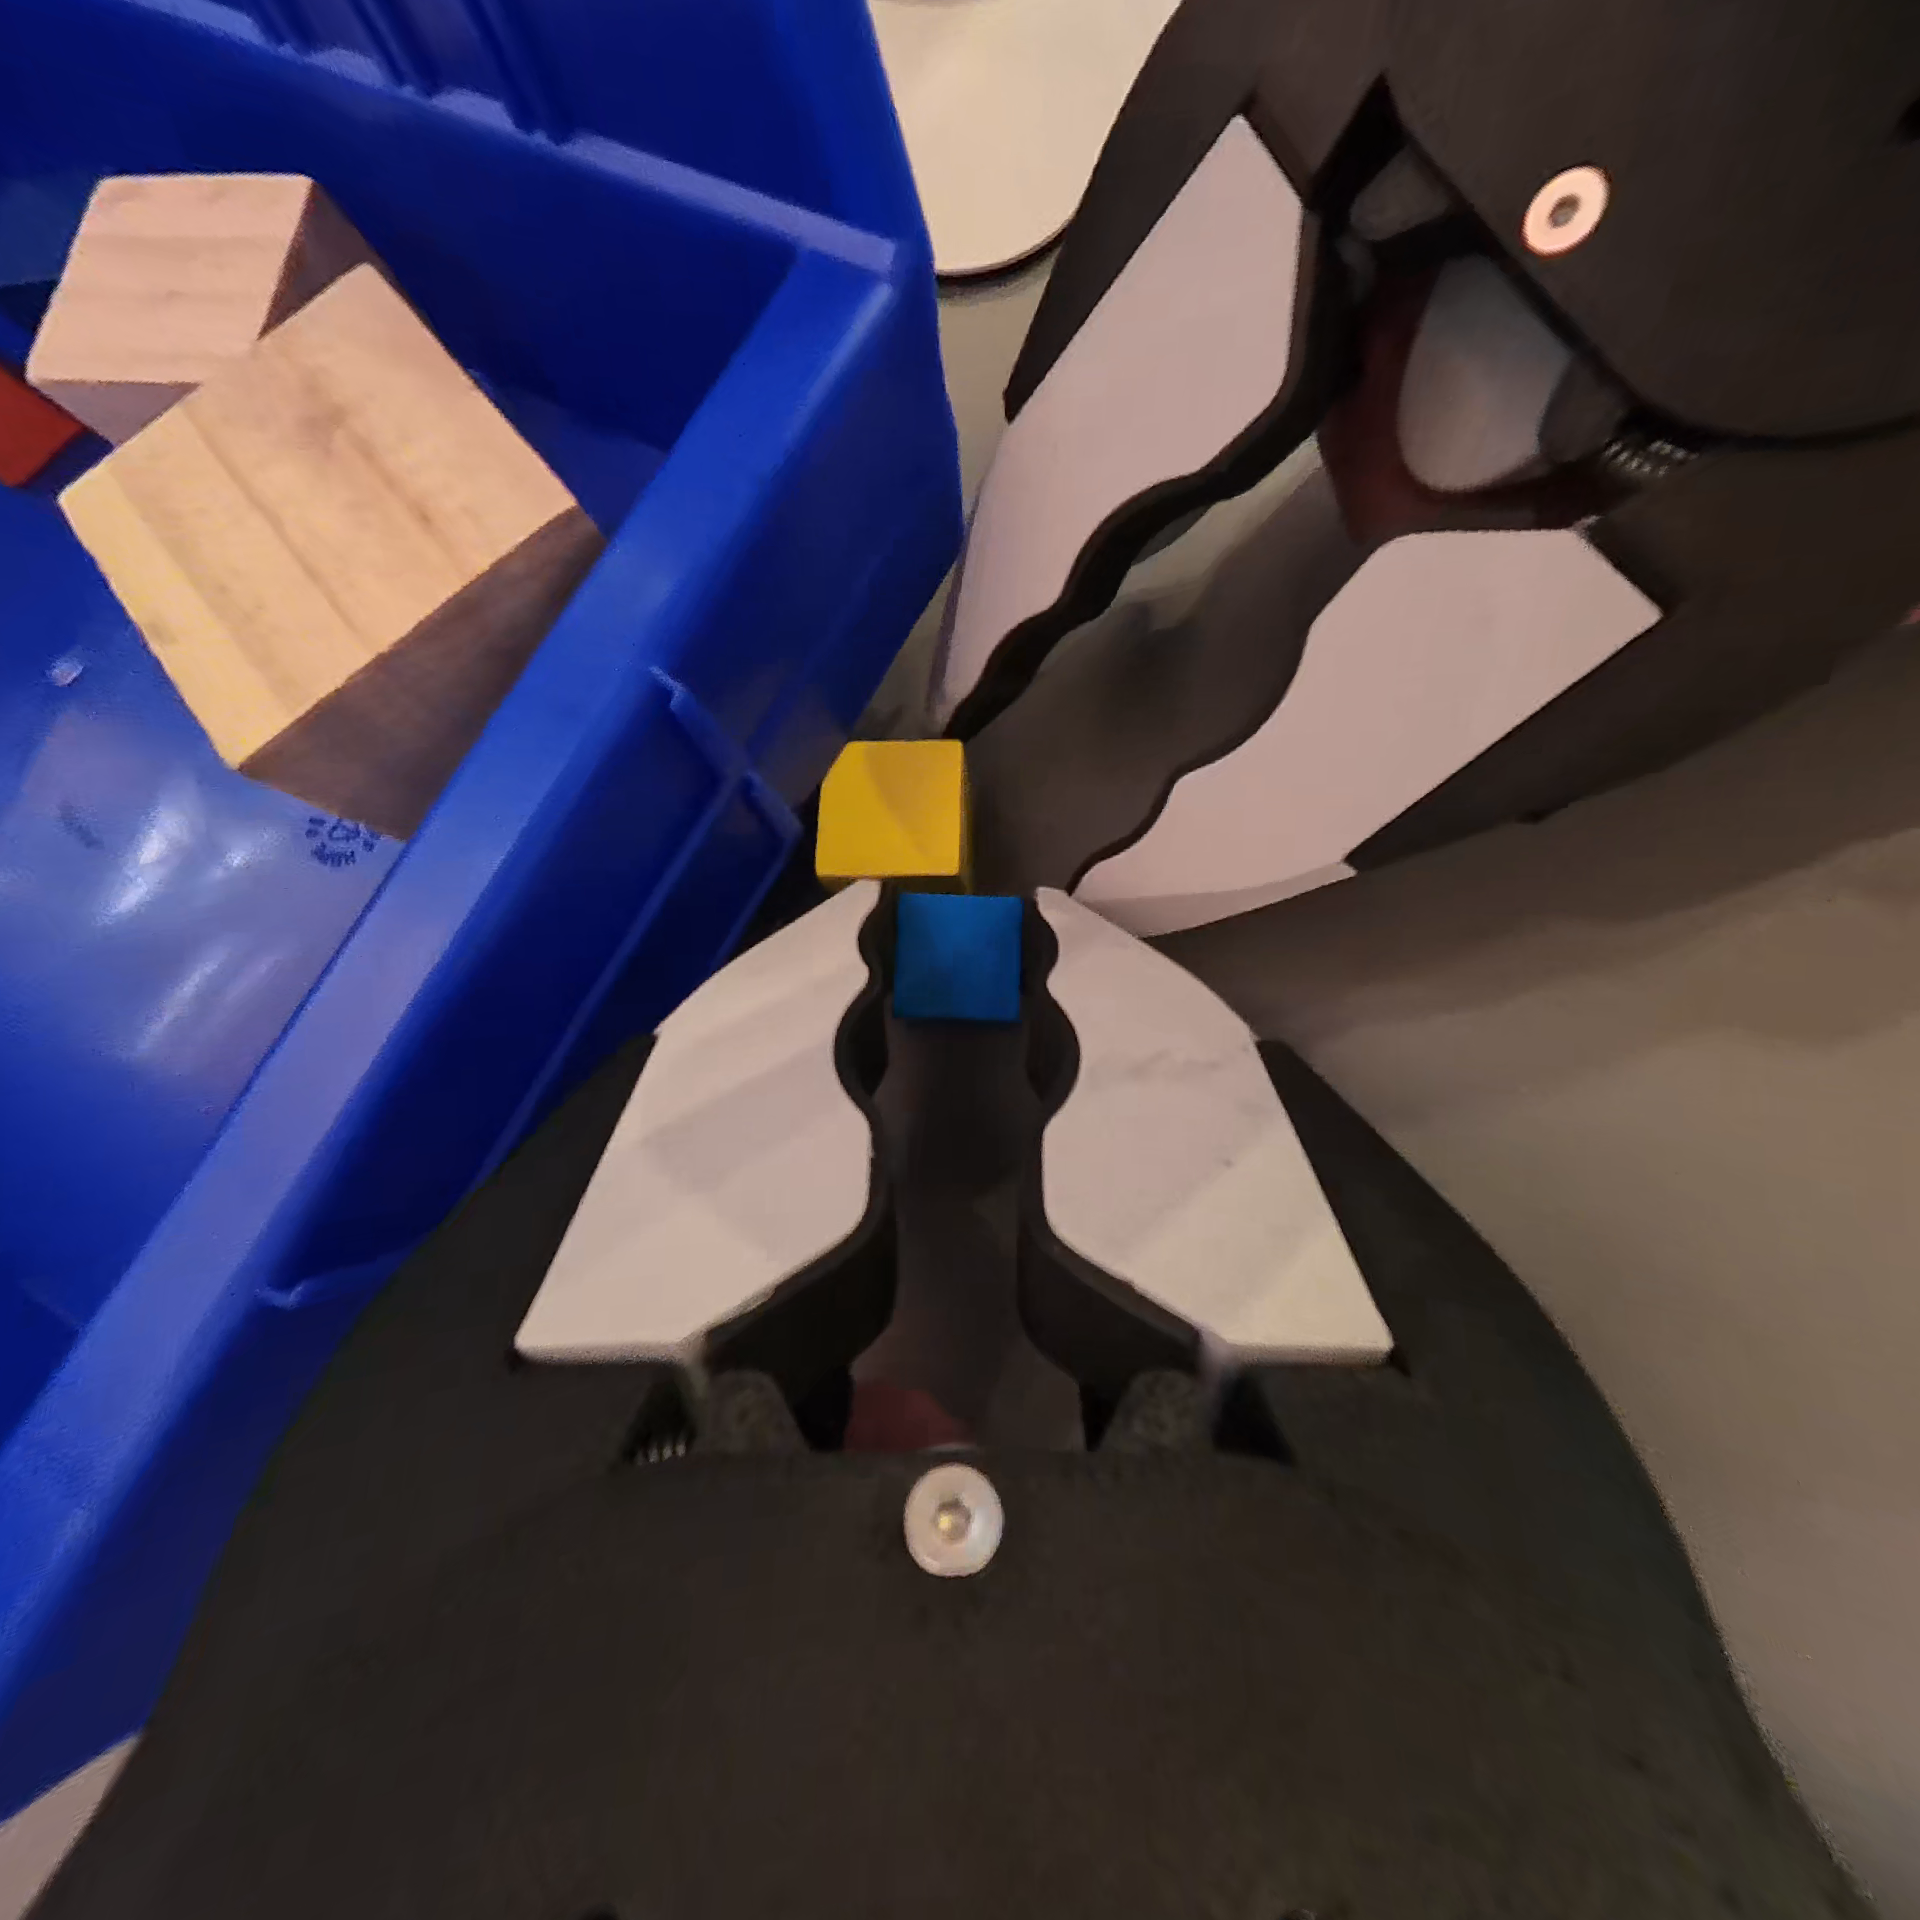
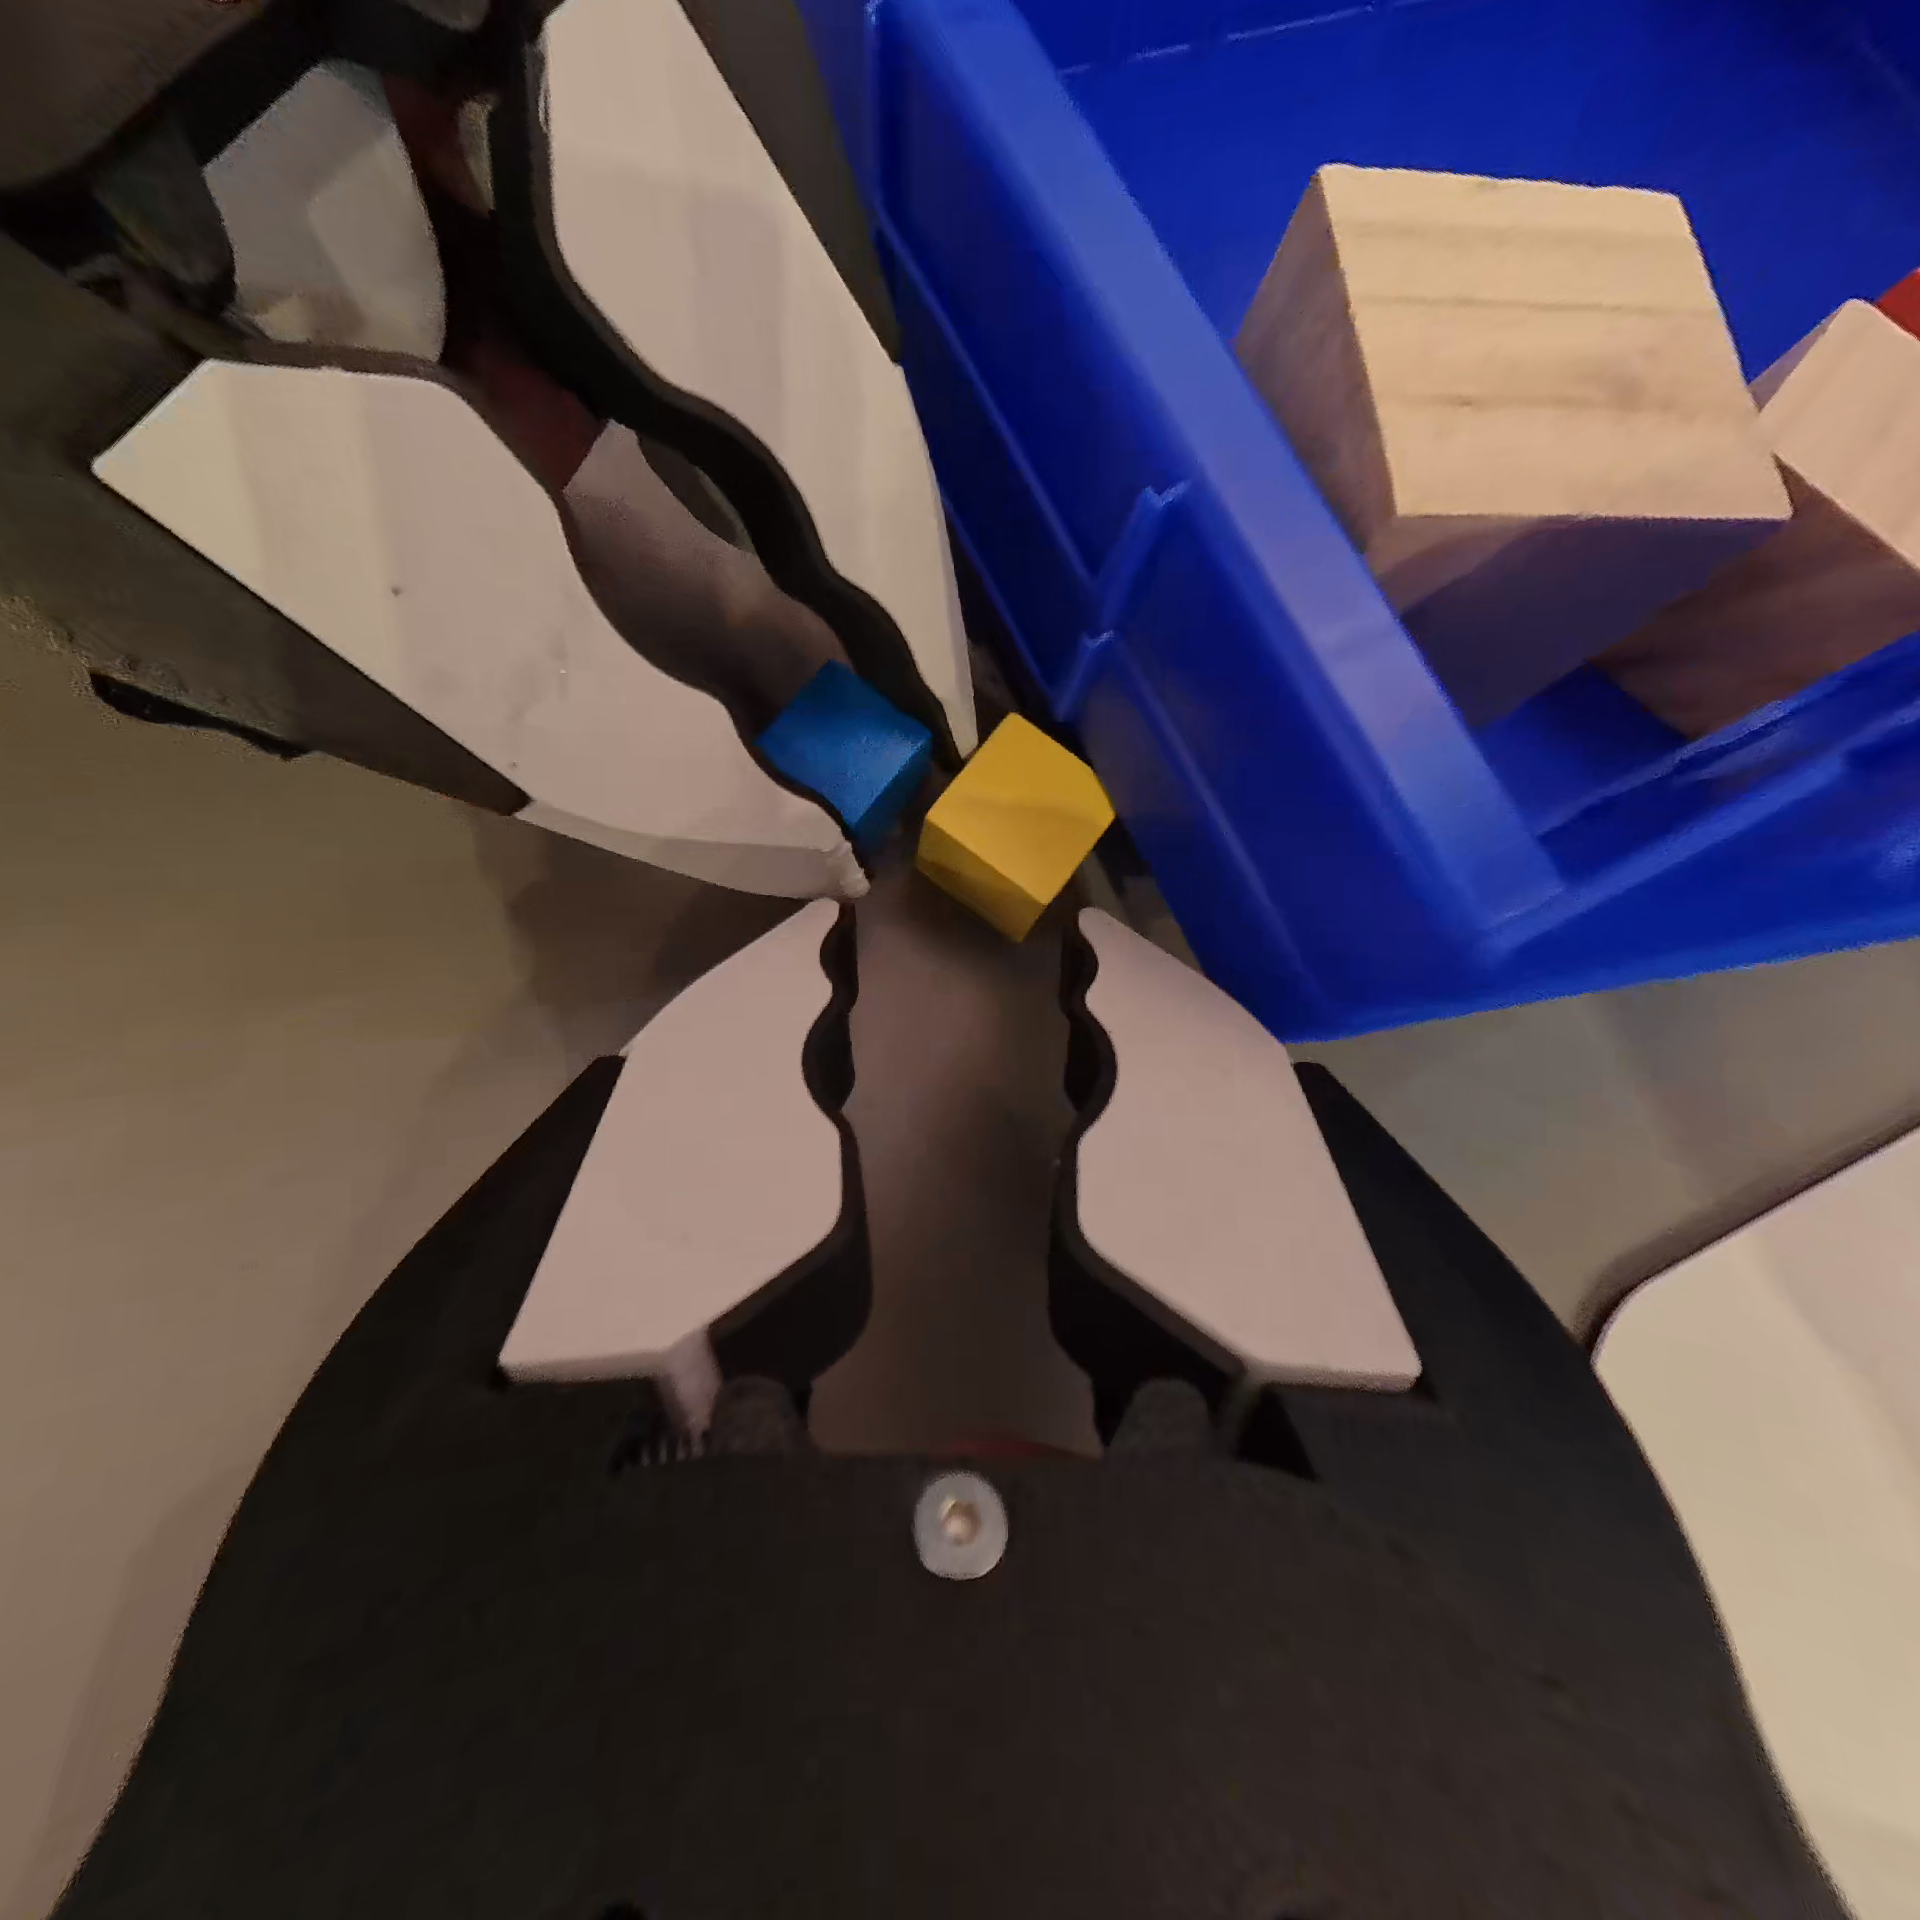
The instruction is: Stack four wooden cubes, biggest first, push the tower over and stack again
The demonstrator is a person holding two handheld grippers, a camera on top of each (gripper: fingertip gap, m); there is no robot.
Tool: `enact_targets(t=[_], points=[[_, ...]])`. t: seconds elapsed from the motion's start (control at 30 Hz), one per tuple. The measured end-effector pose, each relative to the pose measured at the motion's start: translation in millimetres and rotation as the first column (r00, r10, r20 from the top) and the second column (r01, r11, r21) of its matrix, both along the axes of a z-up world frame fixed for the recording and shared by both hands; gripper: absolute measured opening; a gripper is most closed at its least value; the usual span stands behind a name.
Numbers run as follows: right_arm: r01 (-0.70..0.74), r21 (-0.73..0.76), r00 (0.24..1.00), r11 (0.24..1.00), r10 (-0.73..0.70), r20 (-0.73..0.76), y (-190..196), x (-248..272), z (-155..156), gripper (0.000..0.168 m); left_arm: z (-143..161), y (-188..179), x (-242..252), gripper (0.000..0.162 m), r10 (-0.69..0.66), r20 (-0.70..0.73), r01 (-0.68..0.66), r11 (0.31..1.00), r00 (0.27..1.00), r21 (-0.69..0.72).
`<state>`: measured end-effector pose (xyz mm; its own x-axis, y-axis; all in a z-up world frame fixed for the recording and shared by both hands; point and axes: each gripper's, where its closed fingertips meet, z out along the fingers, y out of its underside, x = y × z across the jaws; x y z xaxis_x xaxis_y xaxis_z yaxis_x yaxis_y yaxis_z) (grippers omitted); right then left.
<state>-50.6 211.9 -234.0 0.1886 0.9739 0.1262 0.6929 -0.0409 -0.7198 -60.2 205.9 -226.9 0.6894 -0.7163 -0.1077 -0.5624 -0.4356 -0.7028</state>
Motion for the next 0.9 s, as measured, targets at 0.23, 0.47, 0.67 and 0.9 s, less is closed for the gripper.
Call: enact_targets(t=[0.23, 0.47, 0.67, 0.9], points=[[-0.04, 0.002, 0.999, 0.999, 0.04, 0.001, -5, 7, 0, 0.039, 3, -7, 6, 0.023, -0.059, 0.029, 0.059, 0.998, 0.998, 0.012], [-0.033, 0.008, 0.999, 0.999, 0.033, -0.007, 3, 3, 1, 0.026, -1, 3, -2, 0.022, 0.002, -0.004, -0.002, 1.0, 1.0, 0.018], [-0.019, 0.012, 1.0, 1.0, 0.019, -0.007, 8, -1, 1, 0.024, -11, 5, 1, 0.022, -0.037, -0.052, 0.037, 0.999, 0.998, -0.006], [-0.07, 0.024, 0.998, 0.997, 0.07, 0.0, 2, 3, 0, 0.007, -11, -2, 2, 0.022, -0.069, -0.059, 0.068, 0.998, 0.996, -0.013]])
